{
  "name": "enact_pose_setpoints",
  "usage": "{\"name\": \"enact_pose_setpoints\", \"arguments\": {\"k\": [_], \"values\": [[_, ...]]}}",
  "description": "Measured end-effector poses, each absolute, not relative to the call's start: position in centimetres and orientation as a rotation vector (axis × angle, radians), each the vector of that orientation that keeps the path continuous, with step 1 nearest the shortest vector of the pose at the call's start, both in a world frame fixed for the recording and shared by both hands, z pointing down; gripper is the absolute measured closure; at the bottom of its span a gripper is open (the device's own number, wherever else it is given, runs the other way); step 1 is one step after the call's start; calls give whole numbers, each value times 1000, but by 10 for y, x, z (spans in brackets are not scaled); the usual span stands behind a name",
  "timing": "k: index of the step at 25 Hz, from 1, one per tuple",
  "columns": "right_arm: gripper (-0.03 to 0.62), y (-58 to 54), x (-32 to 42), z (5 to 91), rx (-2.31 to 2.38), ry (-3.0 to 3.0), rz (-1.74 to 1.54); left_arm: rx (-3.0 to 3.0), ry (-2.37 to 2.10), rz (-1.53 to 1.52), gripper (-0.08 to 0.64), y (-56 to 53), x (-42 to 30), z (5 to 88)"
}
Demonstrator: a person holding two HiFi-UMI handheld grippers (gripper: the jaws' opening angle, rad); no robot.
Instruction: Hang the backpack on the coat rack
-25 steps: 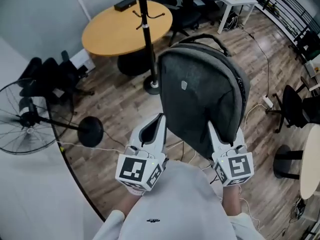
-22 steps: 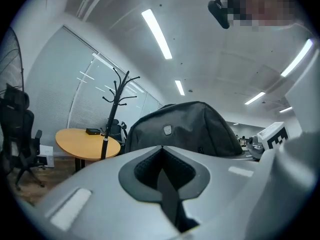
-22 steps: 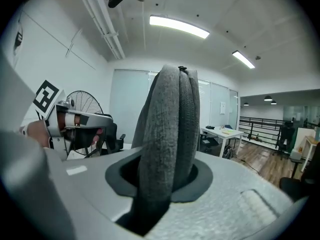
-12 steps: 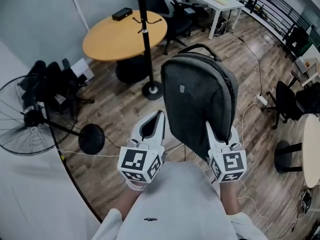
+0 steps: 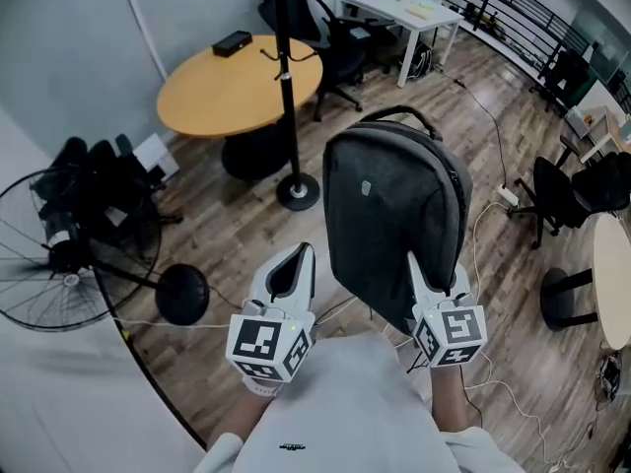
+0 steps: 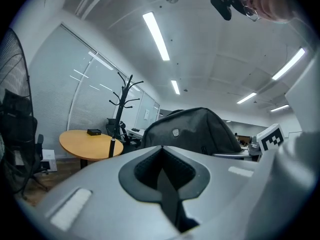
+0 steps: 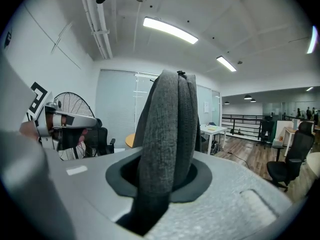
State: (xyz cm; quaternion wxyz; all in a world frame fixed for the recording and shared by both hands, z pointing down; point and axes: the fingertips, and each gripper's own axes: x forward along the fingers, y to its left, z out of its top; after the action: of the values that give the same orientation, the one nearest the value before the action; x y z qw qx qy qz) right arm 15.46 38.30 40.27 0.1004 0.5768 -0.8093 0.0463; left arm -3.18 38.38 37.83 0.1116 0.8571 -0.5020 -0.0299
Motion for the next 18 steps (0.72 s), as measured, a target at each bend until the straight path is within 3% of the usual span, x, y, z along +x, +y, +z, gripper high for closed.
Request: {"name": "enact_pose_setpoints", "arguments": {"k": [18], "values": [[489, 335, 133, 395, 1786, -2360, 178, 2531, -1409, -48, 543, 327, -60, 384]]}}
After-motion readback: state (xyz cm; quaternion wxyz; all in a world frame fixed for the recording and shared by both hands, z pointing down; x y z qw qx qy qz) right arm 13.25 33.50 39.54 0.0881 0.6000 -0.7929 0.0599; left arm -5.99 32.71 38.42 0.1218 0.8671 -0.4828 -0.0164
